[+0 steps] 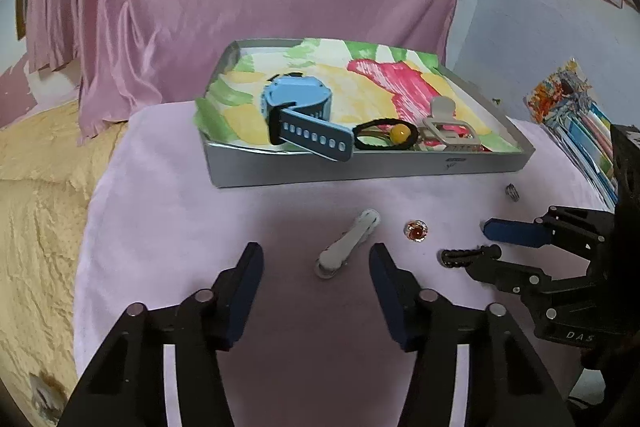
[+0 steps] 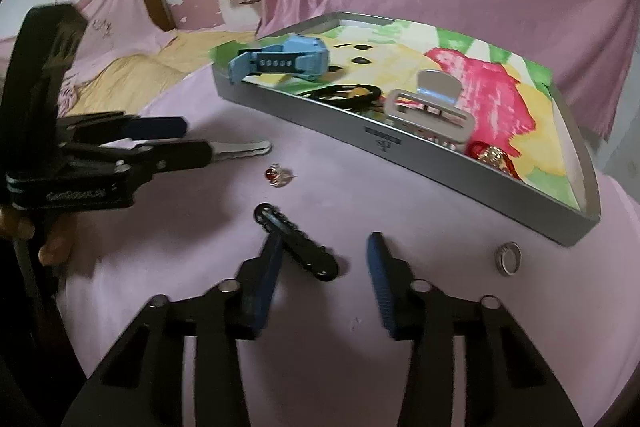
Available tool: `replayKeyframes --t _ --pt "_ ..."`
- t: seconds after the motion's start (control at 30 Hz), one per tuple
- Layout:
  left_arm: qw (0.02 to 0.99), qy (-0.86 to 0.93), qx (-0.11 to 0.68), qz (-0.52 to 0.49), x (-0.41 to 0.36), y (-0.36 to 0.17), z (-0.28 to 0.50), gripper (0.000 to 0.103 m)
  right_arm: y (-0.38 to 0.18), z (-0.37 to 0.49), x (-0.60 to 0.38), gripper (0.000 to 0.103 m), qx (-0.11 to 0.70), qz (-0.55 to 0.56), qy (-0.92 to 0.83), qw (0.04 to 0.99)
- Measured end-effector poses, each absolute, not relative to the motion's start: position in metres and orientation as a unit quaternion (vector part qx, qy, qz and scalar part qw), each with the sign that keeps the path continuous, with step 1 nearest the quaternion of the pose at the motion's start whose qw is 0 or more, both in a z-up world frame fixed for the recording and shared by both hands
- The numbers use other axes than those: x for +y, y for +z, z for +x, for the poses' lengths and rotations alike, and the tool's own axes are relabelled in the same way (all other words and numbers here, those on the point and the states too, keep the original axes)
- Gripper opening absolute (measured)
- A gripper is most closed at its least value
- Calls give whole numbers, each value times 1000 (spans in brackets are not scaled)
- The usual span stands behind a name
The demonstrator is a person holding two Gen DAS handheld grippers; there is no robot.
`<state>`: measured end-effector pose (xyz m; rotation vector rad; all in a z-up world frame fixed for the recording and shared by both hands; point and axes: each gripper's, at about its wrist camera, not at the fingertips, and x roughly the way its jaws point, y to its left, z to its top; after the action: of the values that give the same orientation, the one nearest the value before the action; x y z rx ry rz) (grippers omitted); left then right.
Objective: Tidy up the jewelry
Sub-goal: 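Grasp the white hair clip with the left tool while the right tool grasps the black bead bracelet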
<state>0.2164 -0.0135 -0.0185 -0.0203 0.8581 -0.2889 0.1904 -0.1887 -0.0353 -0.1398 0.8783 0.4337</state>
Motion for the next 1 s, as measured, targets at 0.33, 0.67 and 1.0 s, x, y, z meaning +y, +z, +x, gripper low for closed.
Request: replayKeyframes --t 0.33,0.67,1.0 --pt "891 -158 426 13 -27 -22 220 33 -35 183 -198 15 422 -51 212 880" --pt "891 -158 424 42 -38 -21 216 17 -37 176 -211 15 424 -26 203 882" --pt "898 -170 406 26 -49 -15 194 16 -38 167 -228 14 406 27 188 894"
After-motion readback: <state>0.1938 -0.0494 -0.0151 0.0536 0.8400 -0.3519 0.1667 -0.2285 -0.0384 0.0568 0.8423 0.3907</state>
